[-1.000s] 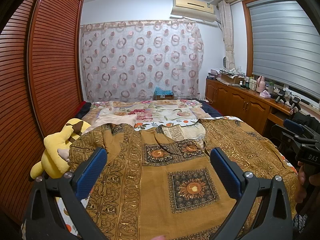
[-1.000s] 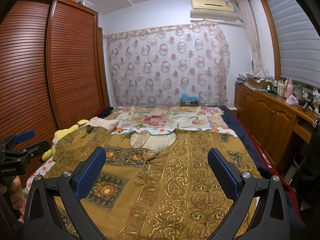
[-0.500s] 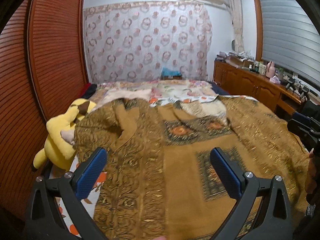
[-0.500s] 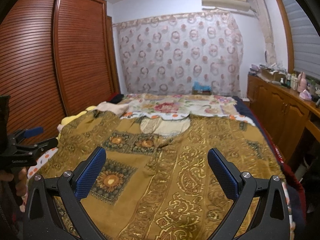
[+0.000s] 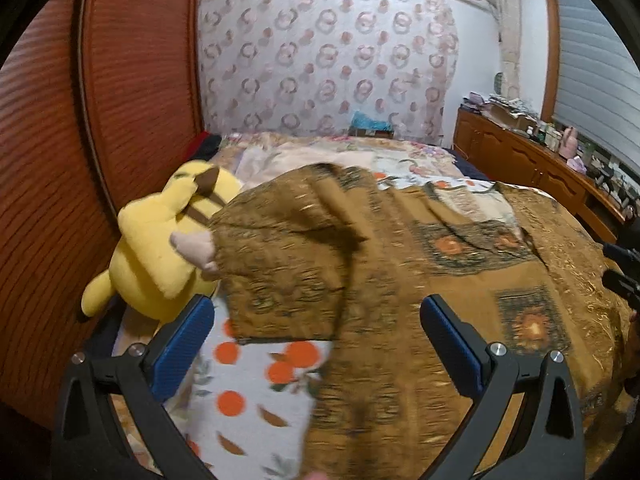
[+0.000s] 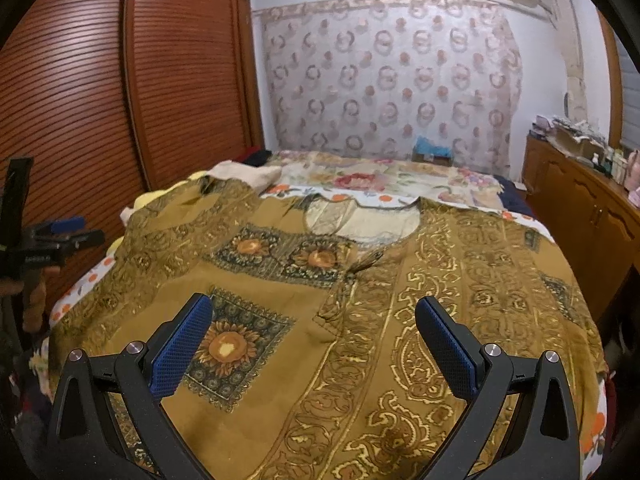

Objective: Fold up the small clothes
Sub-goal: 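Grasp the shirt's side edge near the plush toy with the left gripper and lift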

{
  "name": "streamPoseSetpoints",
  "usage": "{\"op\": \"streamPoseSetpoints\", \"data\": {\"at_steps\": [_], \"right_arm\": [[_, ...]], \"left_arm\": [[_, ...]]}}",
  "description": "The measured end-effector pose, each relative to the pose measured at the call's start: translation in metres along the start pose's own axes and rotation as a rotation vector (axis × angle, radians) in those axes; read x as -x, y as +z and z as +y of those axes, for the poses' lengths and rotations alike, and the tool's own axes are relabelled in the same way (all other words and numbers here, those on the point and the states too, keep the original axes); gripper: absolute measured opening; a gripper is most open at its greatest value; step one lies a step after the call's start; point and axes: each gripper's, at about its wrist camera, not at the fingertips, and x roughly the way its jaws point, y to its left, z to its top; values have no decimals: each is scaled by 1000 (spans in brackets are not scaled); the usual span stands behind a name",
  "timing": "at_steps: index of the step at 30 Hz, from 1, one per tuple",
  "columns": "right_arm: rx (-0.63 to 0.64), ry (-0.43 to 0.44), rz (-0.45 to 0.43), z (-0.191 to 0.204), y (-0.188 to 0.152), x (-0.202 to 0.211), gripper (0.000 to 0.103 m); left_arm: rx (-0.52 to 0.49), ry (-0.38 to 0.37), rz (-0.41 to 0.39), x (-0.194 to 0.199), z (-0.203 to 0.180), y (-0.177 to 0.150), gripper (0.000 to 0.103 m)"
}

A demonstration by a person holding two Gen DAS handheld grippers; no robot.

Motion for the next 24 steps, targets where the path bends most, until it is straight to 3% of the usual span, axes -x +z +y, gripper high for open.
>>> {"op": "streamPoseSetpoints", "data": {"at_steps": [5, 8, 10, 12, 18, 24], "right_arm": [[8, 14, 41, 5, -8, -10, 103], [15, 12, 63, 7, -11, -14, 103], [21, 11, 76, 8, -14, -18, 103], [21, 9, 88, 9, -18, -21, 103], [13, 16, 113, 7, -20, -25, 103], [3, 13, 116, 6, -21, -24, 103]], "left_arm": [[52, -23, 50, -16, 33, -4, 96], [70, -37, 103, -31, 44, -7, 81], [80, -62, 145, -45, 47, -9, 63], [93, -82, 180, -54, 48, -11, 55], [47, -56, 215, -70, 45, -12, 52], [4, -43, 220, -72, 46, -9, 6]]}}
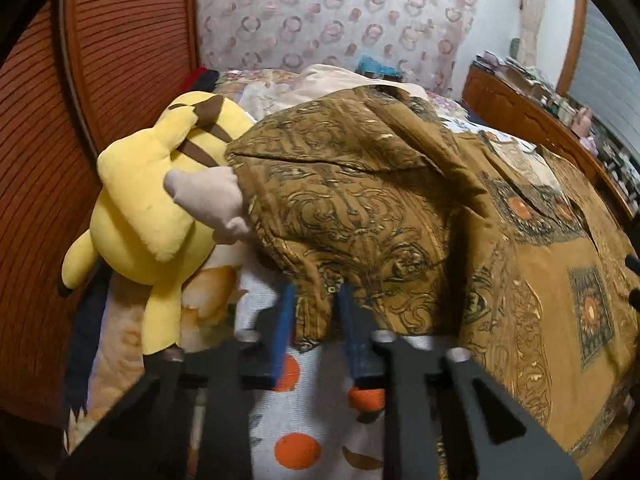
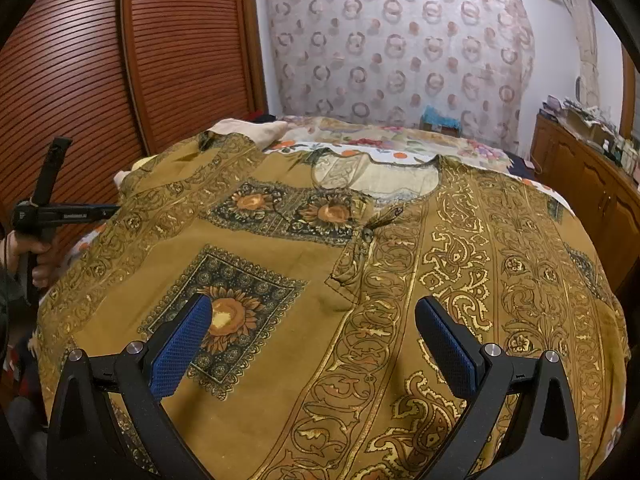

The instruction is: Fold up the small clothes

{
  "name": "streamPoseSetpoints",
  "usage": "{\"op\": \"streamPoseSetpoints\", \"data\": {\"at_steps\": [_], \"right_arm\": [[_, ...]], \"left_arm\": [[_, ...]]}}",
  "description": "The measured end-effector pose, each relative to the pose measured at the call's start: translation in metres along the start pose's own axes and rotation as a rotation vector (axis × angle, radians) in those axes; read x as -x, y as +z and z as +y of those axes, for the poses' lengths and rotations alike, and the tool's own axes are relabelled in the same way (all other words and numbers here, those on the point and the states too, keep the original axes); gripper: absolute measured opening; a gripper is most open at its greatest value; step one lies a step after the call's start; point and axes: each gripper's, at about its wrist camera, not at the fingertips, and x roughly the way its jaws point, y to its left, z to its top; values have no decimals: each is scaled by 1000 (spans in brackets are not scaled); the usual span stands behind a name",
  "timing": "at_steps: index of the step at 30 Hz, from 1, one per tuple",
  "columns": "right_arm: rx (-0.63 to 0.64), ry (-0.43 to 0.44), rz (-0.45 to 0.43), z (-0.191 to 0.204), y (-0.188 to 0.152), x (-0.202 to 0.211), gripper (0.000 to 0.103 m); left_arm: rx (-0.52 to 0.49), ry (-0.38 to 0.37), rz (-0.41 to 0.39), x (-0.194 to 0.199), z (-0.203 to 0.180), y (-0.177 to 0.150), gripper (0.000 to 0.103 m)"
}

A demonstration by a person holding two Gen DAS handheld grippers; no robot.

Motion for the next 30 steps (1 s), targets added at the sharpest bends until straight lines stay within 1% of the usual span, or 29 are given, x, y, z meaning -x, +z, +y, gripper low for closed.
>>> {"op": "streamPoseSetpoints", "data": {"at_steps": [1, 4, 7, 10, 13, 16, 18, 22, 25, 27, 28, 29, 30], "right_arm": [[1, 0, 2, 0, 1, 0, 103], [3, 3, 2, 0, 0, 1, 103], [3, 2, 2, 0, 0, 2, 103], [2, 0, 0, -1, 0, 2, 103], [2, 0, 0, -2, 0, 3, 103], [1, -5, -1, 0, 1, 3, 103], [0, -7, -3, 0, 1, 4, 103], [-11, -3, -6, -2, 0, 5, 103], [-17, 0, -7, -3, 0, 5, 103], [-17, 1, -6, -3, 0, 5, 103], [-16, 1, -6, -3, 0, 5, 103], [-16, 2, -6, -4, 0, 4, 103], [-15, 2, -5, -3, 0, 4, 103]], "left_arm": [[-9, -3, -8, 3, -2, 0, 3], [-31, -9, -45, 14, -7, 4, 1], [-37, -30, -103, 33, -15, 17, 1], [-72, -56, -156, 53, -32, 34, 1], [-112, -96, -201, 69, -56, 53, 1], [-154, -139, -227, 76, -86, 71, 1], [-189, -154, -238, 80, -107, 77, 1], [-242, -182, -239, 86, -141, 78, 2], [-272, -195, -199, 83, -153, 73, 4], [-272, -200, -177, 82, -151, 67, 5], [-268, -191, -178, 83, -149, 65, 7], [-263, -183, -180, 84, -148, 61, 10], [-255, -183, -181, 85, -145, 58, 23]]}}
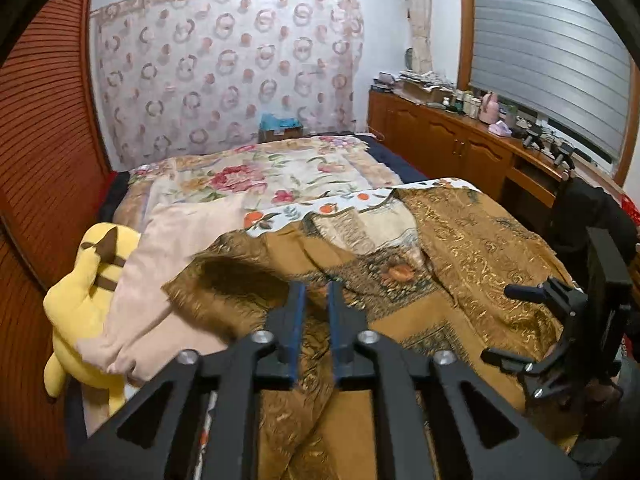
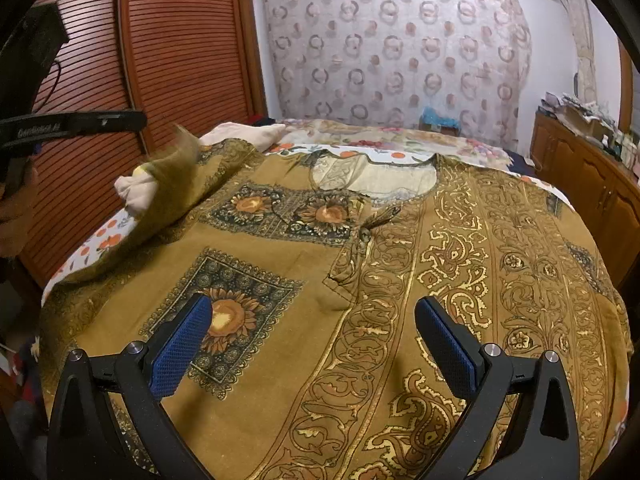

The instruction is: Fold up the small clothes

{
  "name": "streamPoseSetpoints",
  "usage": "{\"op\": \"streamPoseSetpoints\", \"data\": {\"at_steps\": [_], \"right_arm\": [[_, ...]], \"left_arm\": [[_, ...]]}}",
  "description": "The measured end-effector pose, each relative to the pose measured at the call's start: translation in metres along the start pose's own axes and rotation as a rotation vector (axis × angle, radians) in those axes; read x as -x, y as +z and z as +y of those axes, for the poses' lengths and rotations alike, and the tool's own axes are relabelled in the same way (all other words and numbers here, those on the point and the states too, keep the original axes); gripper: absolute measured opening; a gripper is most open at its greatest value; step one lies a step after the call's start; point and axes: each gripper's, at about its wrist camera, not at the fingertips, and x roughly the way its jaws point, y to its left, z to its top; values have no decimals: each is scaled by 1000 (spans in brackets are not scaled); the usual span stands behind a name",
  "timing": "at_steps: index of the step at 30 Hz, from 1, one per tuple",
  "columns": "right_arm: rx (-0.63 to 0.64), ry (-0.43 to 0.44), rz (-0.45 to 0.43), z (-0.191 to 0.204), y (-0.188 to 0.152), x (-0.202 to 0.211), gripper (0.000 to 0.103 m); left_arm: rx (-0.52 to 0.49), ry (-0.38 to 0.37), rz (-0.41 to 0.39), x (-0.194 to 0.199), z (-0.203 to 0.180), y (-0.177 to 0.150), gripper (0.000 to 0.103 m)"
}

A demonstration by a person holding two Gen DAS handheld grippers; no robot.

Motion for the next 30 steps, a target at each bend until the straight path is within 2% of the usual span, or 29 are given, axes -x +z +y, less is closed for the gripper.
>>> {"op": "streamPoseSetpoints", "data": {"at_steps": [1, 5, 6, 12, 18, 24, 30], "right_arm": [[0, -1, 1, 0, 0, 0, 103], [-7, 16, 6, 0, 2, -1, 103], [-10, 25, 10, -1, 2, -1, 103], [5, 68, 17, -2, 15, -2, 99], [107, 86, 5, 16, 50, -12, 90], [175, 152, 43, 35, 84, -51, 85], [202, 204, 87, 53, 110, -106, 81]], "left_arm": [[5, -1, -4, 1, -2, -3, 38], [33, 8, 2, 4, 7, -21, 52], [44, 16, 9, 3, 11, -27, 59], [89, 58, 94, -18, 31, -62, 59], [122, 111, 157, -38, 50, -84, 59], [146, 113, 205, -54, 61, -96, 59], [129, 127, 175, -55, 58, -99, 61]]}}
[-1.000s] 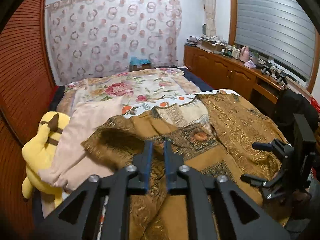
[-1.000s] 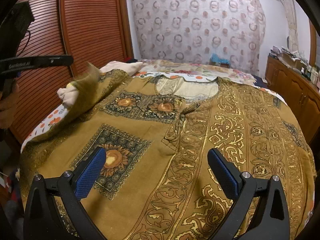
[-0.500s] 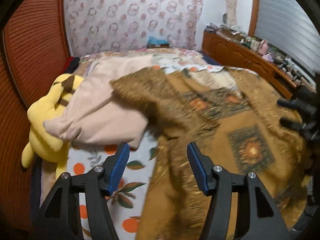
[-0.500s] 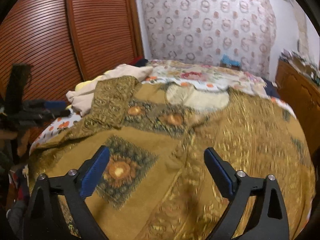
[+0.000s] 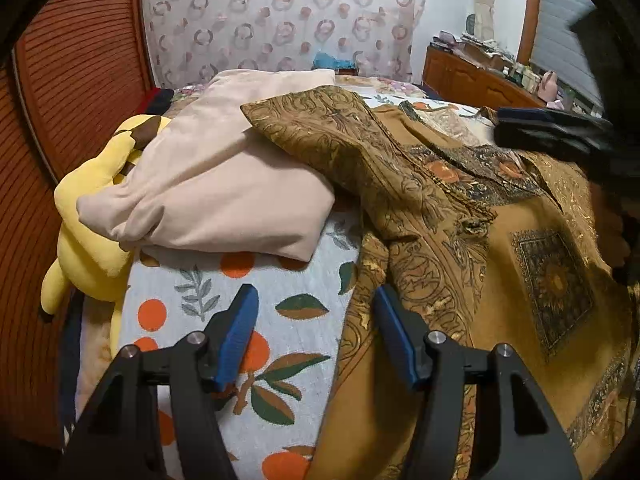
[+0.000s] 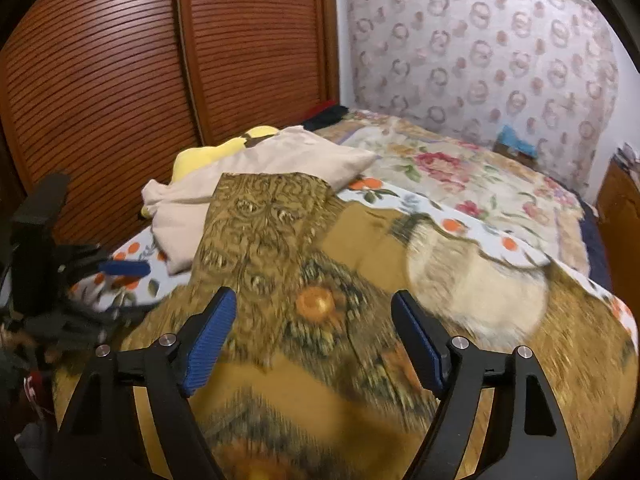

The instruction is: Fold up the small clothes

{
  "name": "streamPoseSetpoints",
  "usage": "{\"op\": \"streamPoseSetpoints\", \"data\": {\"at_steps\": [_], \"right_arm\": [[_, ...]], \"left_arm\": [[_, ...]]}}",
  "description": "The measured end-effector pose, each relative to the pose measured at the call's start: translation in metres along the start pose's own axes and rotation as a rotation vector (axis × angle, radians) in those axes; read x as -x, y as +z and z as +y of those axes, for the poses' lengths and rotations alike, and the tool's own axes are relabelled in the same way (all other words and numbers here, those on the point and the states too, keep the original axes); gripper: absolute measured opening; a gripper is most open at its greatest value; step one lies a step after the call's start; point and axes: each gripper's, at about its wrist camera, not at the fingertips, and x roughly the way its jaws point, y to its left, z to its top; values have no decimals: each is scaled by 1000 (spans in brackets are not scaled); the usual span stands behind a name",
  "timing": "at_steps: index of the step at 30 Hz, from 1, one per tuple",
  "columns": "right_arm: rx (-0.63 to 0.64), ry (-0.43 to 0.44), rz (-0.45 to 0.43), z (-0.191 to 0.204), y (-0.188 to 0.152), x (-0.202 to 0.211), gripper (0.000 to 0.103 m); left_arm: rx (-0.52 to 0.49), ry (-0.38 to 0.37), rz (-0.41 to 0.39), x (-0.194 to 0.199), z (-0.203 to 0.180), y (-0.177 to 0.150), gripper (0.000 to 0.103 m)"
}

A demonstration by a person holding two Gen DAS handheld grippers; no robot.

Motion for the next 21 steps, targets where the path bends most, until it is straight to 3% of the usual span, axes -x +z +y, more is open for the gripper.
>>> {"op": "streamPoseSetpoints", "data": {"at_steps": [5, 7, 10, 16, 19, 20, 21], "right_arm": [[-67, 37, -5, -15, 25, -41, 80], [-91, 51, 4, -20, 31, -54, 77], [-120, 82, 41, -25, 38, -75, 70], [-139, 137, 93, -18, 45, -99, 53], [-108, 147, 113, -8, 44, -106, 38], [-94, 142, 120, -4, 43, -106, 28], [-86, 140, 122, -3, 42, -106, 11]], "left_arm": [[1, -1, 0, 1, 0, 0, 63], [8, 10, 3, 0, 2, 0, 69], [12, 6, 8, -1, 3, 1, 75], [9, 9, 8, -1, 1, 1, 75], [10, 8, 8, -1, 1, 1, 75], [9, 9, 8, -1, 1, 1, 75], [9, 8, 7, -1, 1, 1, 75]]}}
